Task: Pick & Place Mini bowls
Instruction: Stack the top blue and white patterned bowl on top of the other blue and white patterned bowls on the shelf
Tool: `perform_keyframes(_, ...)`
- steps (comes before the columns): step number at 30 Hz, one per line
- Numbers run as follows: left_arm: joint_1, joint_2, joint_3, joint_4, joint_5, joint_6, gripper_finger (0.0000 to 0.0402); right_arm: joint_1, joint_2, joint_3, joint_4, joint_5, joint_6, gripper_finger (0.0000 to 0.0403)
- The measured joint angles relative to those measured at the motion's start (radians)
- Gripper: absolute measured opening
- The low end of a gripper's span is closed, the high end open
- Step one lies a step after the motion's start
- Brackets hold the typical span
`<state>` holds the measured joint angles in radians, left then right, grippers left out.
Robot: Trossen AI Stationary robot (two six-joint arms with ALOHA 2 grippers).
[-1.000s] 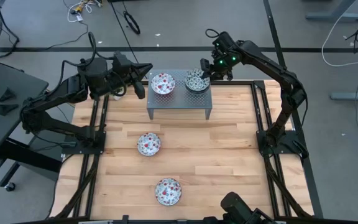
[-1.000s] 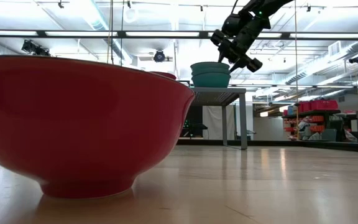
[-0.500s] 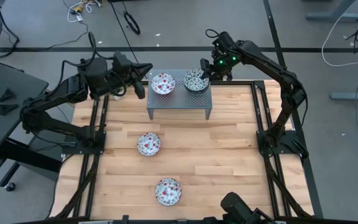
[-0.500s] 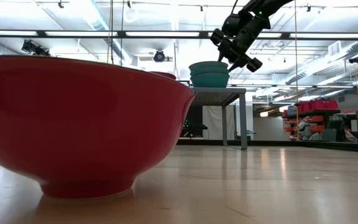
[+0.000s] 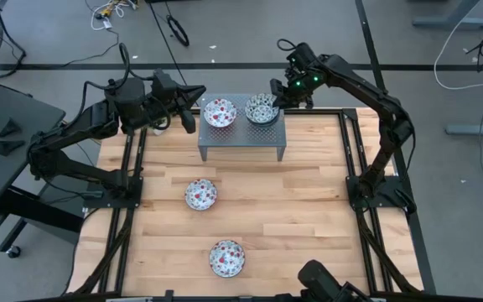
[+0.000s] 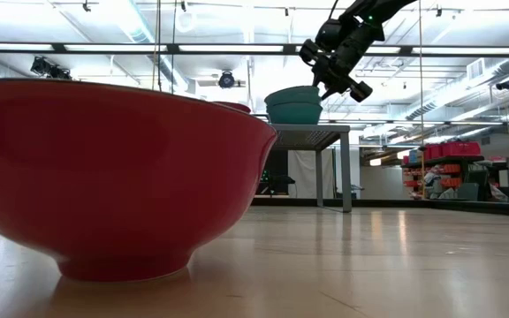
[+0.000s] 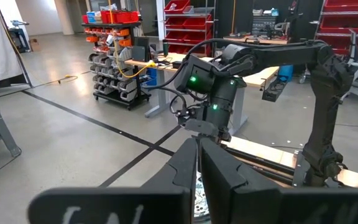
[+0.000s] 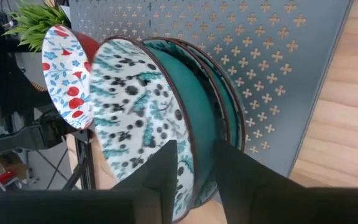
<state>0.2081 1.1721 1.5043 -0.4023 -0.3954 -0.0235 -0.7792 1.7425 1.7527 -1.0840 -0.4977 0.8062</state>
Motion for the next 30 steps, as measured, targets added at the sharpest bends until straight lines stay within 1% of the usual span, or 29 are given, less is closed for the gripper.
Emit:
perform_keyframes(11, 0.0, 0.0, 0.0, 0.0, 0.0, 0.0, 0.0028, -0.003, -0.029, 0.0, 0.0, 0.008, -0.007, 0.013)
perform_keyframes(17, 0.0, 0.0, 0.0, 0.0, 0.0, 0.0, 0.0028, -0.003, -0.039, 0.0, -0.006, 0.006, -0.015, 0.0132)
perform_keyframes(20, 0.0, 0.0, 0.0, 0.0, 0.0, 0.0, 0.0028, -0.004, -0.059, 0.0, -0.019, -0.01, -0.029, 0.0132)
perform_keyframes(24, 0.0, 0.0, 0.0, 0.0, 0.0, 0.0, 0.0028, -0.006, -0.099, 0.0, -0.03, -0.004, -0.077, 0.0133)
perform_keyframes(26, 0.0, 0.0, 0.0, 0.0, 0.0, 0.0, 0.0028, -0.006, -0.12, 0.0, -0.032, 0.024, -0.125, 0.0133)
perform_keyframes(30, 0.0, 0.0, 0.0, 0.0, 0.0, 0.0, 0.0028, 0.003, -0.158, 0.0, -0.025, 0.118, -0.24, 0.013)
